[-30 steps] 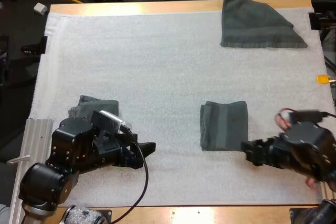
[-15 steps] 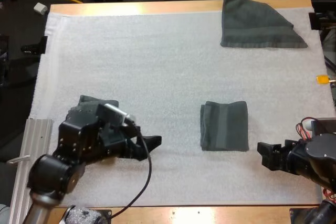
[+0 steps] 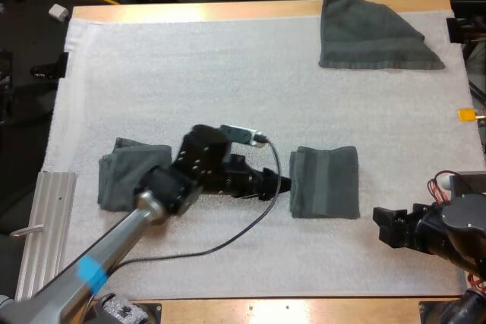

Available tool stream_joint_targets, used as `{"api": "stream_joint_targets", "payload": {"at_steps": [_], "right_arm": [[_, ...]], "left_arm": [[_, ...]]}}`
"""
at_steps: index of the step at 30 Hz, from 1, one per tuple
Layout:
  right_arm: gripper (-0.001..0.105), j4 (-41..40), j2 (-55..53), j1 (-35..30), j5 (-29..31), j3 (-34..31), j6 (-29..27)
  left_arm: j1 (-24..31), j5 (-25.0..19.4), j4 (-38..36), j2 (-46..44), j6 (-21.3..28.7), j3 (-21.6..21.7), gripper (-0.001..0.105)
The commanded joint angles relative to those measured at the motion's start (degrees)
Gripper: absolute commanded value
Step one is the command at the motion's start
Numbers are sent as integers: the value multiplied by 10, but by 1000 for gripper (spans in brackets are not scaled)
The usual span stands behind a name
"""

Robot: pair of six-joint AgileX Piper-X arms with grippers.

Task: Pick towel from pile, fold and stack

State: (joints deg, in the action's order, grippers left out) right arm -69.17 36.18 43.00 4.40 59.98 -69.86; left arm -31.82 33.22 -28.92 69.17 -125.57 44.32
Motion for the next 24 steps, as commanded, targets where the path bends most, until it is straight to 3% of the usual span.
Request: {"api": "stream_joint_targets", "payload": {"at_steps": [1,11,24], "right_arm": [[68,-9,-3,0,7,3,-1],[68,-18,-2,0,7,3,-5],[68,-26,-2,1,7,3,-6]], "left_arm": [[-14,3,68,75,-45,4,71],[-18,11,126,195,-67,12,71],[-17,54,120,311,-102,71,71]]}}
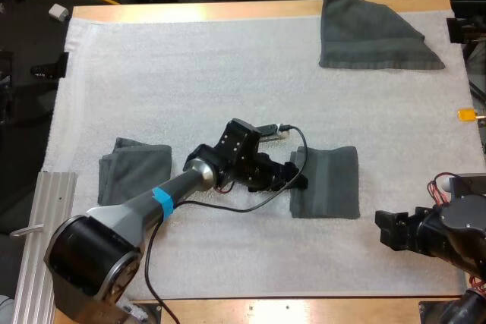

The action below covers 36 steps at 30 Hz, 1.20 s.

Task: Pick towel from pile, fold and stack

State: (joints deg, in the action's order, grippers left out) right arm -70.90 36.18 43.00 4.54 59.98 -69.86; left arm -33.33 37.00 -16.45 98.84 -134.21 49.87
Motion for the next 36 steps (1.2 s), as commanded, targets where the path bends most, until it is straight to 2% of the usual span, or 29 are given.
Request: {"api": "stream_joint_targets", "payload": {"at_steps": [1,8,13,21,24,27,30,32,33,36], "right_arm": [[68,-9,-2,1,6,3,-6],[67,-4,-1,0,3,4,-3],[67,-7,1,0,3,4,-2],[67,-10,-1,1,3,5,-2],[67,-12,-2,1,2,4,-3],[67,-10,-2,0,3,5,-3],[67,-11,-1,1,2,4,-4],[67,-8,0,2,3,3,-5],[67,-10,0,1,3,2,-5],[67,-9,-1,1,3,2,-6]], "left_arm": [[-2,16,-7,18,-19,19,71],[-13,3,-11,28,-45,30,71],[-40,-4,-26,48,-72,59,71],[-65,2,-38,69,-86,92,68],[-67,5,-41,68,-87,95,54],[-67,5,-42,66,-87,97,30],[-67,11,-43,67,-80,96,2],[-67,16,-41,67,-77,95,4],[-68,20,-46,62,-65,95,0],[-67,22,-57,41,-33,96,0]]}}
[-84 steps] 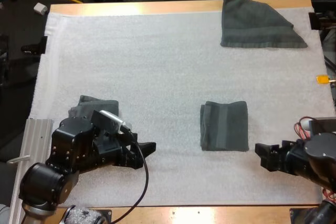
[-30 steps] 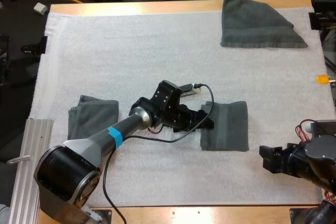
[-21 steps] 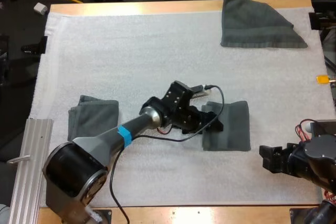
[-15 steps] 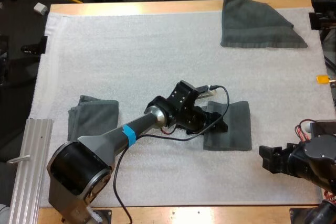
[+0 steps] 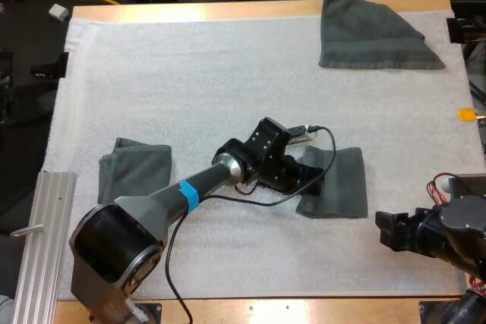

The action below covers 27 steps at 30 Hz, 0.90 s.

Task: Pick towel from pile, fold and stack

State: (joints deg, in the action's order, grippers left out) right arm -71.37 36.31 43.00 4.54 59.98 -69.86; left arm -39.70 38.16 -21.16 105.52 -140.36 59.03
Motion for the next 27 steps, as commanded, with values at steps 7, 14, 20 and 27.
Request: {"api": "stream_joint_targets", "payload": {"at_steps": [7,14,20,27], "right_arm": [[67,-5,-2,1,4,2,-6],[67,-6,-5,1,4,3,-6],[67,-4,-2,1,3,2,-3],[67,-3,-1,0,2,2,-4]], "left_arm": [[30,-13,-117,-121,149,8,0],[111,-90,-301,-203,307,13,0],[160,-151,-333,-237,363,13,0],[266,-284,-440,-278,470,15,0]]}}
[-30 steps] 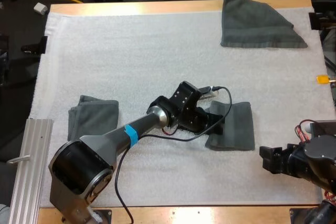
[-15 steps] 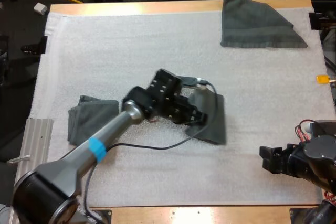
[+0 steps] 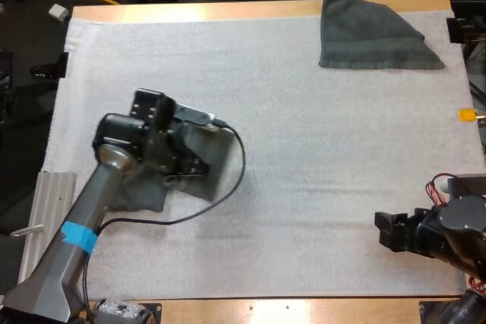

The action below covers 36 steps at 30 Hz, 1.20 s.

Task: Pick towel from pile, fold and stack

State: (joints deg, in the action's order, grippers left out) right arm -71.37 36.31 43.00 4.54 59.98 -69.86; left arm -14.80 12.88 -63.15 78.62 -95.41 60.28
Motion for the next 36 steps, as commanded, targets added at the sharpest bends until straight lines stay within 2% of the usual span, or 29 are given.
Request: {"api": "stream_joint_targets", "payload": {"at_steps": [1,3,6,9,11,17,24,30,32,35,36], "right_arm": [[67,-3,-2,0,2,1,-4],[67,-3,-2,1,2,2,-4],[67,-5,-2,1,2,2,-5],[67,-5,-2,1,2,2,-5],[67,-1,-2,0,1,1,-3],[67,-2,-1,1,-1,2,-3],[67,-2,0,0,-2,2,-2],[67,-2,1,1,-3,3,-2],[67,-2,2,2,-3,3,-2],[67,-3,2,1,-3,2,-3],[67,-3,1,1,-2,2,-3]], "left_arm": [[42,-47,-31,-12,31,4,0],[64,-55,-35,-13,38,3,0],[122,-101,-43,-14,51,4,0],[149,-117,-42,-12,56,4,0],[145,-115,-40,-9,57,2,0],[168,-166,-45,12,61,1,0],[185,-191,-41,19,58,0,1],[191,-222,-38,16,57,0,14],[188,-242,-38,16,57,0,25],[190,-270,-35,16,57,0,49],[190,-262,-36,16,58,1,48]]}}
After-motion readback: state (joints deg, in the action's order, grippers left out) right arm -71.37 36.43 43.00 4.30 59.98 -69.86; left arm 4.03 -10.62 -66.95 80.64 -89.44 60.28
